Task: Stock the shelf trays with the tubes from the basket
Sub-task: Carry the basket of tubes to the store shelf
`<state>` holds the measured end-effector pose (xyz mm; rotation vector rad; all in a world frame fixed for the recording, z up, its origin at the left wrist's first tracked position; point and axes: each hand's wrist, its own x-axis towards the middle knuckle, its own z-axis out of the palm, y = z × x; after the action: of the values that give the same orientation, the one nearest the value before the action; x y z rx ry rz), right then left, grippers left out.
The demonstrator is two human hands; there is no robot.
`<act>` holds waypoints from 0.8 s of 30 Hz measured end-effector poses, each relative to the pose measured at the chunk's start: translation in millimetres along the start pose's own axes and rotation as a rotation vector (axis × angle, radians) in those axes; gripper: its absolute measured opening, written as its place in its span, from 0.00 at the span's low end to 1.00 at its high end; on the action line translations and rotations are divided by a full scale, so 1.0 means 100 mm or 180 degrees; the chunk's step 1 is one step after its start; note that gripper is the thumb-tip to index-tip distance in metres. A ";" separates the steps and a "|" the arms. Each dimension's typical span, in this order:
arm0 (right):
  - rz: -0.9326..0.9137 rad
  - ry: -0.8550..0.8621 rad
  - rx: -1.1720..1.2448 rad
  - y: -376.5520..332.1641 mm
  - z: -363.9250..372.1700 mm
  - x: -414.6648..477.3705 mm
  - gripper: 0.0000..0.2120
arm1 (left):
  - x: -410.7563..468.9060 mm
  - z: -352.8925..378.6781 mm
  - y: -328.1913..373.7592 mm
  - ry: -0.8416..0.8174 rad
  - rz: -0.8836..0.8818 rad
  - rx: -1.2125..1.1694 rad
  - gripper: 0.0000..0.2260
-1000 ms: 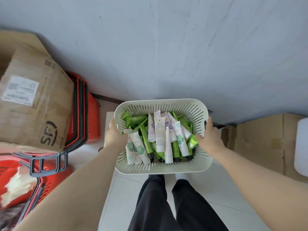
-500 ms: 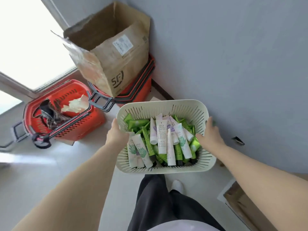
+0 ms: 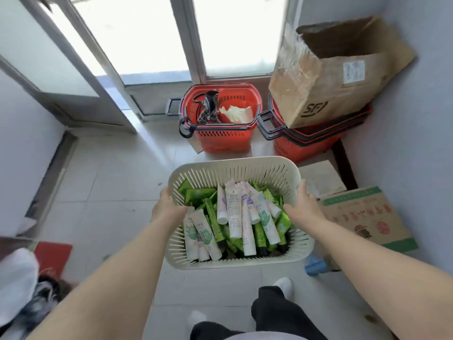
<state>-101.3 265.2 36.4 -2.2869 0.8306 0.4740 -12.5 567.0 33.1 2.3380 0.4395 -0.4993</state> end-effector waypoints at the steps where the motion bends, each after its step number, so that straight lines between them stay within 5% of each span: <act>1: -0.0079 -0.0056 -0.0094 -0.18 0.15 -0.05 0.41 | -0.01 -0.17 -0.23 0.0076 -0.0092 -0.0079 0.29; 8: -0.0637 -0.0483 -0.0689 -1.40 1.28 -0.60 0.40 | -0.23 -1.32 -1.85 0.0506 -0.0758 -0.0433 0.22; 13: -0.1197 -0.0875 -0.1034 -2.19 2.25 -1.07 0.39 | -0.50 -1.99 -3.06 0.0802 -0.1316 -0.0753 0.33; 24: -0.2475 -0.1755 -0.1924 -3.82 3.92 -1.87 0.38 | -1.25 -2.84 -4.63 0.1963 -0.2499 -0.1277 0.18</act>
<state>-24.8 838.5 23.7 -2.5505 -0.5399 0.9966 -259.5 1066.6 25.1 1.8165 1.6108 0.0045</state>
